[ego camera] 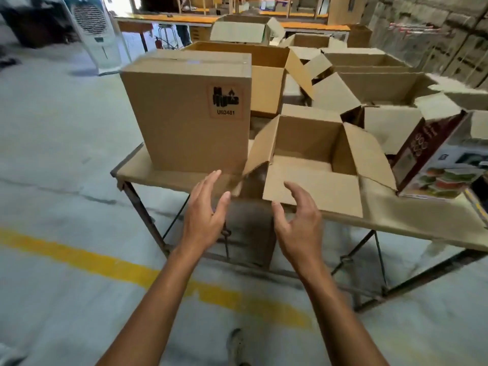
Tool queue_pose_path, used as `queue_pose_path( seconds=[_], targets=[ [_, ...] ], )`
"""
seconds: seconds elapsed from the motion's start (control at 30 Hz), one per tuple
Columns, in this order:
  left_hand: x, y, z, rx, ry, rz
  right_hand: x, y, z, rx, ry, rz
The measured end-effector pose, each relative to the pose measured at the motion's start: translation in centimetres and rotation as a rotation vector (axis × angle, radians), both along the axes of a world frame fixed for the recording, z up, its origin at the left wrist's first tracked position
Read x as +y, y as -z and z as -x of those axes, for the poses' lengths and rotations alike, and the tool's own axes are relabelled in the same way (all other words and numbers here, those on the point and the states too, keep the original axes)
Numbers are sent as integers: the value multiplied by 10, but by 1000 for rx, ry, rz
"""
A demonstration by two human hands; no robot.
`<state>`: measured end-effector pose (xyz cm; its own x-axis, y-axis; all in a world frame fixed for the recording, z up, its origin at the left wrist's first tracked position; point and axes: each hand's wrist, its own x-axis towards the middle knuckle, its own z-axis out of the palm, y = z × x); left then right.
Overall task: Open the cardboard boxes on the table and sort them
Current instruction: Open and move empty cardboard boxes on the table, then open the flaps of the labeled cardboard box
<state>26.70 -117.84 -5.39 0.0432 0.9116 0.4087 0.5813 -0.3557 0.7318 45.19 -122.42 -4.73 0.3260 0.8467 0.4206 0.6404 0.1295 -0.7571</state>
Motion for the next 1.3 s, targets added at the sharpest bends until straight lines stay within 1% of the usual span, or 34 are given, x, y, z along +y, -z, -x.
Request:
queue_pose_path(
  seconds=[0.07, 0.2, 0.3, 0.4, 0.53, 0.7, 0.87, 1.03, 1.13, 1.23, 1.3],
  targets=[
    [-22, 22, 23, 25, -36, 30, -14, 21, 23, -7, -37, 23],
    [-61, 73, 67, 93, -66, 134, -32, 65, 64, -42, -132, 162],
    [-76, 98, 97, 91, -99, 187, -38, 88, 91, -74, -184, 243],
    [-74, 108, 126, 81, -145, 208, -31, 96, 119, -83, -211, 276],
    [-44, 104, 172, 87, -158, 196, -2, 95, 158, -75, -217, 278],
    [23, 70, 229, 69, -147, 140, 55, 71, 202, -36, -170, 215],
    [102, 18, 263, 80, -69, 34, 116, 25, 222, -37, -111, 93],
    [184, -44, 259, 130, -62, -116, 172, -39, 207, -56, -26, -56],
    [231, -82, 247, 133, -48, -192, 208, -79, 187, -113, 28, -116],
    [277, -115, 233, 154, -20, -244, 247, -119, 166, -174, 74, -181],
    [306, -134, 223, 178, -40, -241, 274, -142, 148, -212, 104, -195]
  ],
)
